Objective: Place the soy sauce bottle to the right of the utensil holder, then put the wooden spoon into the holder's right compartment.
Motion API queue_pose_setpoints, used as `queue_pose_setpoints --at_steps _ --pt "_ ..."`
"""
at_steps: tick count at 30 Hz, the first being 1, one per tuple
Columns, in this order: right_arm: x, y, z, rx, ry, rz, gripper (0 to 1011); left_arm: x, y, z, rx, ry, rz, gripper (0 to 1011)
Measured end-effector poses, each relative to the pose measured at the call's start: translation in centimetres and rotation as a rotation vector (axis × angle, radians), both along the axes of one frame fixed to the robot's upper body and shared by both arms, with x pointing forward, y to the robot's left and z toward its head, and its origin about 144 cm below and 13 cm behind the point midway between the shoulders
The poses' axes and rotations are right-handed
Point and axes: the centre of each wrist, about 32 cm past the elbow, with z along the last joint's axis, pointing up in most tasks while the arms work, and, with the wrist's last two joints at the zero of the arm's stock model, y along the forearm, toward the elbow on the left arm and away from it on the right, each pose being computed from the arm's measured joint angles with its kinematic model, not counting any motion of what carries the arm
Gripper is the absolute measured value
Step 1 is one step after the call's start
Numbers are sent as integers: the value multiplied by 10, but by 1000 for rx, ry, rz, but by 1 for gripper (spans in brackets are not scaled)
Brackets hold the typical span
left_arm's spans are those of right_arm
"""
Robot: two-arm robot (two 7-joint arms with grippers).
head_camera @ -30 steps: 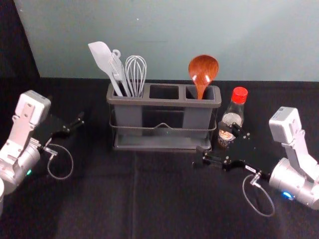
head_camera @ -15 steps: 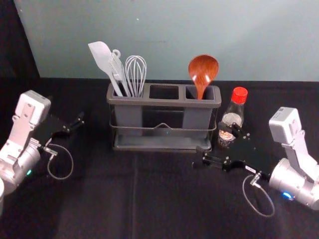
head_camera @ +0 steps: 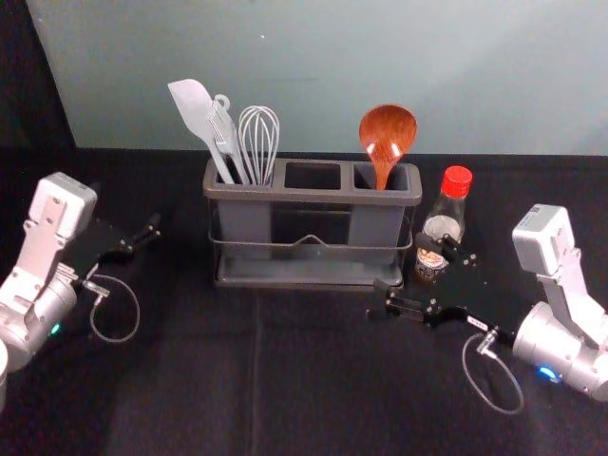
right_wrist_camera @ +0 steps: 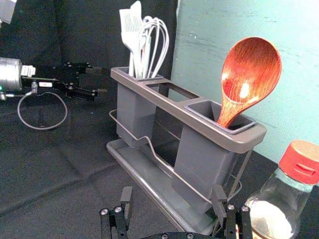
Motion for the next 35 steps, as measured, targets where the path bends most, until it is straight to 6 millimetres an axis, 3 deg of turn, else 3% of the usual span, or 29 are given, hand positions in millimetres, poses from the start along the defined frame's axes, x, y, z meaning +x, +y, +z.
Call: queue_pose_setpoints --at_steps 35 --pt "0 0 0 0 0 0 1002 0 0 0 0 0 0 1005"
